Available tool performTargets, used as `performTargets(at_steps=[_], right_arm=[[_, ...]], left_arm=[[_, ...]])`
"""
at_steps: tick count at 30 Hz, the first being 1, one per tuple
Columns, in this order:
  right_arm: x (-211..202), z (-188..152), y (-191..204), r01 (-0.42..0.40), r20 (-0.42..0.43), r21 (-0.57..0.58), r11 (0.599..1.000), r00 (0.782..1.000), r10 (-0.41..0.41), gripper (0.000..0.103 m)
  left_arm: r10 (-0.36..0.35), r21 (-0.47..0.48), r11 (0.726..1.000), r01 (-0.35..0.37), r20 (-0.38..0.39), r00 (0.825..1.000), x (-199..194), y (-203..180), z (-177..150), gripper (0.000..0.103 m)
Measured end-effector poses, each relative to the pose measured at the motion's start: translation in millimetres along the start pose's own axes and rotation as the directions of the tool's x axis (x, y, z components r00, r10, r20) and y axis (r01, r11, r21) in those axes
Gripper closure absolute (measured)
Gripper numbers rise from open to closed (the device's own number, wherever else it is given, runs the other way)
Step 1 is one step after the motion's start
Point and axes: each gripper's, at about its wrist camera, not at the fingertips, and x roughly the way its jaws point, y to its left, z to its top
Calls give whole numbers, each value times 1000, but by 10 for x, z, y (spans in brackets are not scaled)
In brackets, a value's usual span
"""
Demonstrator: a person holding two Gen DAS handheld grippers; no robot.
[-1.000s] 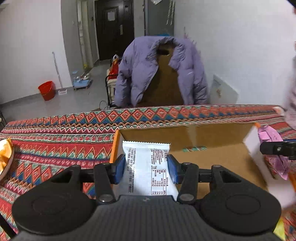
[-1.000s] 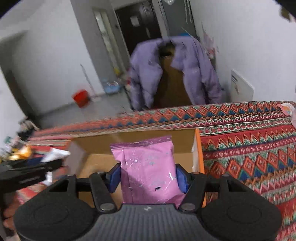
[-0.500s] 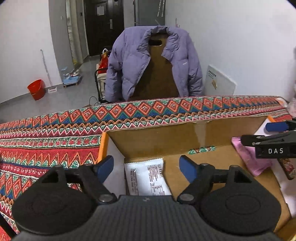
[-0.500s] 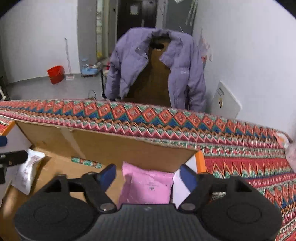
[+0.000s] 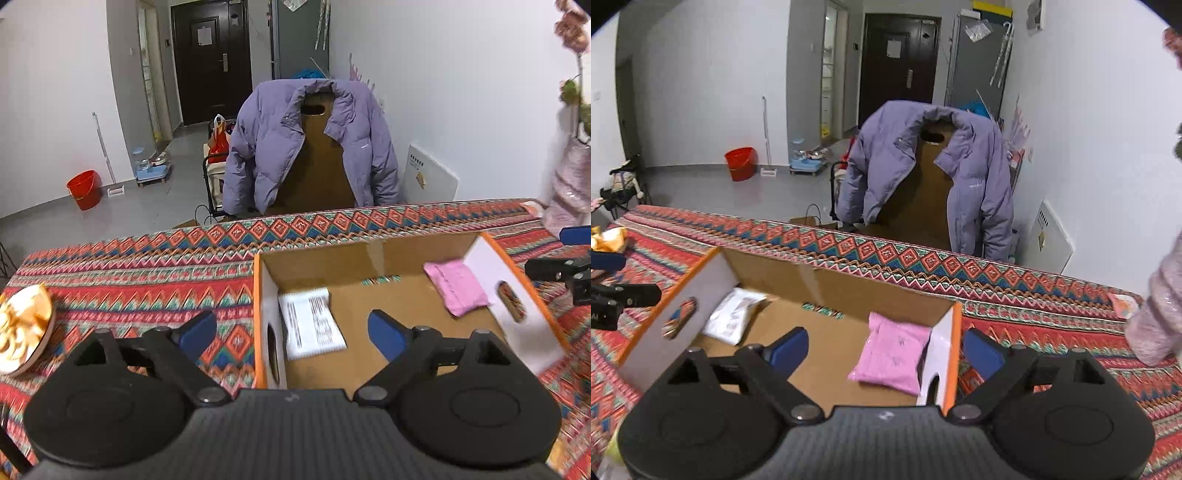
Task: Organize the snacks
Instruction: 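Open the left tool to drop the white packet while the right tool drops the pink packet, then lift both tools out of the box and move back toward the snack pile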
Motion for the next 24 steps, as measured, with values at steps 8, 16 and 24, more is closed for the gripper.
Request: performTargets(at_steps=[8,16,24], right_arm=[[-962,-442,73,-74,69,-7,997,995,74,8],[-1672,-1170,161,-173,134,22,985,977,168,6],[-2236,-1988,294,-162,226,-27,986,960,164,0]], left_arm=[[-67,12,998,67,99,993,-1143,-76,-467,3],[-54,-35,997,63,219,974,-1888,-118,-1256,0],[-2,-125,991,42,306,952,-2425,-149,-2162,0]])
